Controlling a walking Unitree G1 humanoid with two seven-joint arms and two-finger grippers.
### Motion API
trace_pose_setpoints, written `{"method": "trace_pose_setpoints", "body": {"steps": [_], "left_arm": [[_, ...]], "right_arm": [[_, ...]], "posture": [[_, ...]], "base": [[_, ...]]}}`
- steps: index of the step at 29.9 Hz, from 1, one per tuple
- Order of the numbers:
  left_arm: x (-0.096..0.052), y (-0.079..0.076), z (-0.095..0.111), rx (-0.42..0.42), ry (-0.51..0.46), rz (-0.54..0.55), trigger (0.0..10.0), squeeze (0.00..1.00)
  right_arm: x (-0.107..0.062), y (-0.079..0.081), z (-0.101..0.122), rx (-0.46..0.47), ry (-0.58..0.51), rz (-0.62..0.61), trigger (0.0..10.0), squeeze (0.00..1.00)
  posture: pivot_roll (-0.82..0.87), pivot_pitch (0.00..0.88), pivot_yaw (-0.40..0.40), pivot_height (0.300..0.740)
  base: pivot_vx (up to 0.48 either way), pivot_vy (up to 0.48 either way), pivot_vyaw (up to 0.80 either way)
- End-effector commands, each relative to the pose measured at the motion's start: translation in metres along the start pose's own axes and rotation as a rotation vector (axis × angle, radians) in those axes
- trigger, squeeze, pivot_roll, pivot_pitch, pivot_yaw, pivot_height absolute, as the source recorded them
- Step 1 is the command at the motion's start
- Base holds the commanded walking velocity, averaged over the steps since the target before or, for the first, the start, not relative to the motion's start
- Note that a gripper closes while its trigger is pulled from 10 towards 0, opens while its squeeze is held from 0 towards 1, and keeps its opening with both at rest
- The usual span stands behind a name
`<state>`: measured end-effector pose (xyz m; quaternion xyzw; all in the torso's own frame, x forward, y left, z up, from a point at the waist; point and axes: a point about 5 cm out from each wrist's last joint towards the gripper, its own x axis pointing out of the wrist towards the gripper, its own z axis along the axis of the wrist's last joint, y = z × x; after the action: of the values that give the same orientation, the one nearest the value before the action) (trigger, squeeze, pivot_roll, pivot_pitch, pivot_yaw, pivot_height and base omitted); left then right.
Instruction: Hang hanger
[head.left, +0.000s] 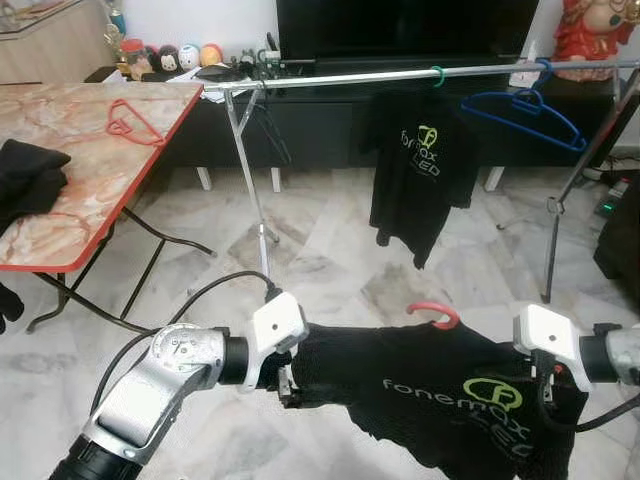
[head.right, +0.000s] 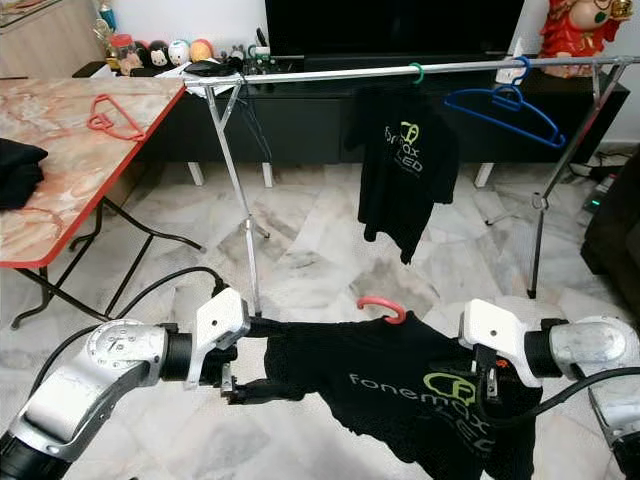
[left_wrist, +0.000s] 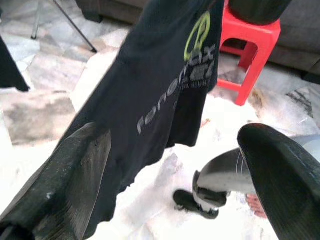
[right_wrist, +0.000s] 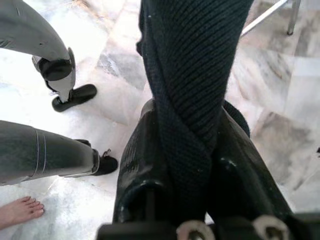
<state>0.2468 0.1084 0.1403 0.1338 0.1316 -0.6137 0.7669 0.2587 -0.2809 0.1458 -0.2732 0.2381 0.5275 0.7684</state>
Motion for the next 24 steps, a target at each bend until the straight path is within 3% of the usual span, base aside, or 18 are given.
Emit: {"method": "trace_pose_setpoints", "body": {"steps": [1, 17, 24], "left_arm": [[0.0, -0.002, -0.006, 0.003, 0.04, -0.018, 10.0, 0.0], [0.0, 0.004, -0.016, -0.048, 0.084, 0.005, 10.0, 0.0], [-0.002, 0.013, -0.009, -0.063, 0.032, 0.071, 10.0, 0.0]], "right_arm": [[-0.01, -0.005, 0.014, -0.046, -0.037, -0.009, 10.0, 0.0], [-0.033, -0.004, 0.034, -0.054, -0.108, 0.004, 10.0, 0.0], [-0.038, -0.004, 0.04, -0.062, -0.132, 0.0, 10.0, 0.0]], "posture": [[-0.03, 0.026, 0.038, 0.74], [-0.05, 0.05, 0.055, 0.74], [-0.05, 0.057, 0.062, 0.74]], "base": [[0.0, 0.0, 0.0], [0.0, 0.0, 0.0], [0.0, 0.0, 0.0]]}}
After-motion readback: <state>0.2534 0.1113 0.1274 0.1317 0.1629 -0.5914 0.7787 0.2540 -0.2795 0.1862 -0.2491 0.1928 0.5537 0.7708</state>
